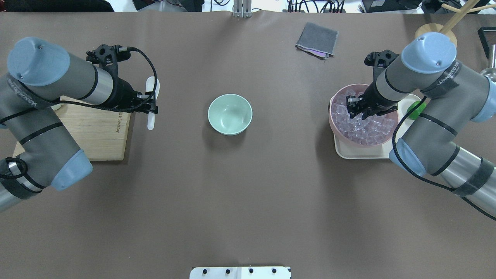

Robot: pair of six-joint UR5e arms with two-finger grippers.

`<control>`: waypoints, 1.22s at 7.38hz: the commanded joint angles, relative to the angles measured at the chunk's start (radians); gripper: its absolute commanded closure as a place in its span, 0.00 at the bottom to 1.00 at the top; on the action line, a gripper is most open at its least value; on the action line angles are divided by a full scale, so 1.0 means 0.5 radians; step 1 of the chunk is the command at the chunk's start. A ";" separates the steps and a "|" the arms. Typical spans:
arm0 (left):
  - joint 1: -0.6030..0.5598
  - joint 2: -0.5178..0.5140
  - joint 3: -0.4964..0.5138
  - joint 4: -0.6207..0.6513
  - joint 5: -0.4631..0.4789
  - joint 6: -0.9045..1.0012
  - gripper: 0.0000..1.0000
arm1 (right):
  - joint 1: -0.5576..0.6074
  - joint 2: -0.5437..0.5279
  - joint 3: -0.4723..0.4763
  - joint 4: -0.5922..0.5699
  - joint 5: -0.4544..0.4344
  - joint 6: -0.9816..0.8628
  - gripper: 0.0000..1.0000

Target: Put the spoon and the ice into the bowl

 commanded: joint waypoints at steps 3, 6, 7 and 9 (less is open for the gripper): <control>0.048 -0.079 0.012 0.021 -0.001 -0.006 1.00 | 0.032 0.027 0.160 -0.150 0.000 0.009 1.00; 0.317 -0.414 0.085 0.276 0.201 -0.193 1.00 | 0.026 0.109 0.231 -0.163 0.003 0.235 1.00; 0.348 -0.542 0.228 0.279 0.260 -0.245 1.00 | 0.026 0.122 0.231 -0.163 0.003 0.254 1.00; 0.385 -0.705 0.416 0.261 0.306 -0.292 1.00 | 0.020 0.138 0.228 -0.160 -0.006 0.288 1.00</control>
